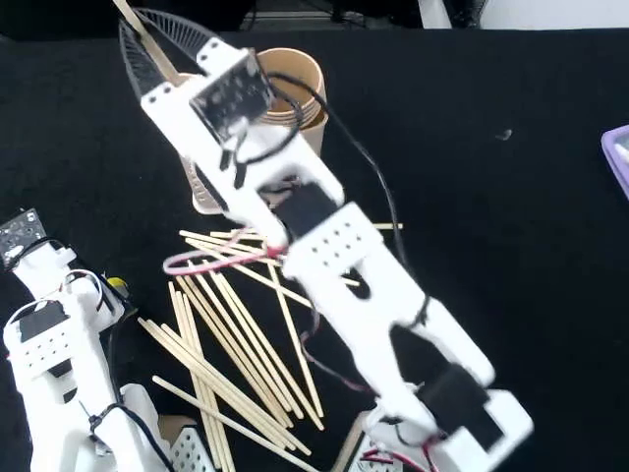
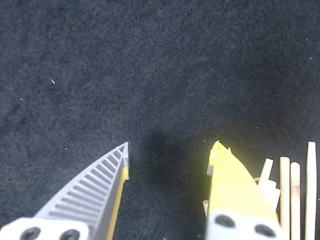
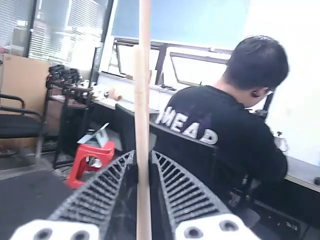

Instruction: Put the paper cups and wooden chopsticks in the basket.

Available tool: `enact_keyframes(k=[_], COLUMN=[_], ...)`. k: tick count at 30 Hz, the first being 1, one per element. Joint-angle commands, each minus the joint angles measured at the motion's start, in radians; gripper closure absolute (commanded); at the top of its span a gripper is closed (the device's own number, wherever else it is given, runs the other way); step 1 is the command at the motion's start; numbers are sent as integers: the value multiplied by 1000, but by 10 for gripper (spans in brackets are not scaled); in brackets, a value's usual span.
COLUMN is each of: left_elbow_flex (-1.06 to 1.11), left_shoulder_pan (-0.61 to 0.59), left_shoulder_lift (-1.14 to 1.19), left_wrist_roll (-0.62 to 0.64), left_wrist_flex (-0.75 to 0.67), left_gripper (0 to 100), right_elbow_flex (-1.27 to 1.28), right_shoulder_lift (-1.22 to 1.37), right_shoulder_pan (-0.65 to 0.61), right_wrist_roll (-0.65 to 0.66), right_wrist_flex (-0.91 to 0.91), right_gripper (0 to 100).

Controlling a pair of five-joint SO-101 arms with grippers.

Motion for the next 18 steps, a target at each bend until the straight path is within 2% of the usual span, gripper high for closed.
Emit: enact_keyframes(k=[1, 12, 15, 18], left_elbow_flex=[-24, -21, -22, -22], left_shoulder_pan=[-8, -7, -7, -7], left_shoulder_lift=[-12, -12, -12, -12], left_wrist_roll=[3, 3, 3, 3], left_wrist_flex=[-14, -14, -14, -14], left_gripper=[741, 741, 741, 741], right_elbow_flex=[-140, -145, -133, -153], right_shoulder_lift=[87, 262, 262, 260], right_shoulder_pan=[49, 87, 80, 78], right_wrist_roll=[-6, -8, -15, -87], right_wrist_flex=[-29, -23, 38, 175], right_gripper=[987, 987, 982, 982])
